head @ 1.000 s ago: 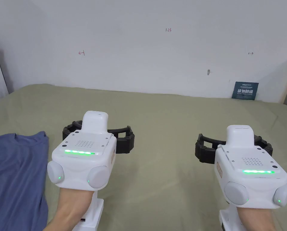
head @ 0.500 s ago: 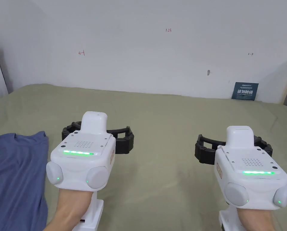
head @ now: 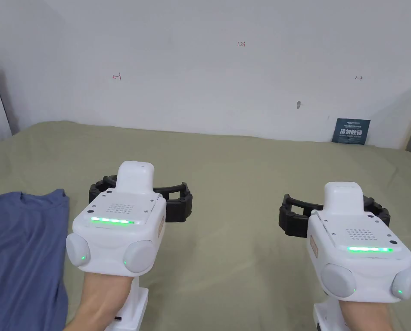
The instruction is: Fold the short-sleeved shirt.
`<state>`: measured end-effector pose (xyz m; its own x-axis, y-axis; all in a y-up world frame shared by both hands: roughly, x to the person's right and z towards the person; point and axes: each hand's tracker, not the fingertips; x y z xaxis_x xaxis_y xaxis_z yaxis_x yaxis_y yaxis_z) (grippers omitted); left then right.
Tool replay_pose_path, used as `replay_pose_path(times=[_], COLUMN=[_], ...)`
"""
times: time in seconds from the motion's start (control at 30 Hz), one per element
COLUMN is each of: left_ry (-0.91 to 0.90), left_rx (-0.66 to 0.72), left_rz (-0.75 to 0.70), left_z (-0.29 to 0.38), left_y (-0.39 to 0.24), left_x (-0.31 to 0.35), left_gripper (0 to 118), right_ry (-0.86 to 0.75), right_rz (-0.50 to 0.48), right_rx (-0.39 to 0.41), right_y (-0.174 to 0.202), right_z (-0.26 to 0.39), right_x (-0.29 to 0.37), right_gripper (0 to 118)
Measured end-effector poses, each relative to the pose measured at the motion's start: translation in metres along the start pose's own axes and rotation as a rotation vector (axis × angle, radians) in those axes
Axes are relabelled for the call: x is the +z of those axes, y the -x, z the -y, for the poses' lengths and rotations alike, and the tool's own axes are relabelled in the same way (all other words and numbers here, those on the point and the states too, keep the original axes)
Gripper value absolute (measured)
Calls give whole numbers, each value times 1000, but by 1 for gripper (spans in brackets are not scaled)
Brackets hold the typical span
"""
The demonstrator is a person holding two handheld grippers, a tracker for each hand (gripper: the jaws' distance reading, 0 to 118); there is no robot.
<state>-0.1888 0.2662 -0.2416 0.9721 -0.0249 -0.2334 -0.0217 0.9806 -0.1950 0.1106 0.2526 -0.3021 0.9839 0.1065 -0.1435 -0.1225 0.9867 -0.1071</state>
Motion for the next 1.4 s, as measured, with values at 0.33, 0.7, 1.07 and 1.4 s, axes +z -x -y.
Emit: replay_pose_path(times=[0.33,0.7,1.07,1.4], left_ry=[-2,-3,-1,1], left_rx=[3,6,5,9], left_rz=[3,1,-2,-1], left_z=[-1,-3,-2,-1], left_y=[0,1,2,2], left_x=[1,0,1,1], left_gripper=[118,118,118,118], right_ry=[2,6,3,3], right_rz=[1,3,4,3], right_rx=[1,6,7,5], right_y=[1,0,0,1], right_z=[1,3,4,4], right_x=[0,0,0,0], right_gripper=[118,118,118,118])
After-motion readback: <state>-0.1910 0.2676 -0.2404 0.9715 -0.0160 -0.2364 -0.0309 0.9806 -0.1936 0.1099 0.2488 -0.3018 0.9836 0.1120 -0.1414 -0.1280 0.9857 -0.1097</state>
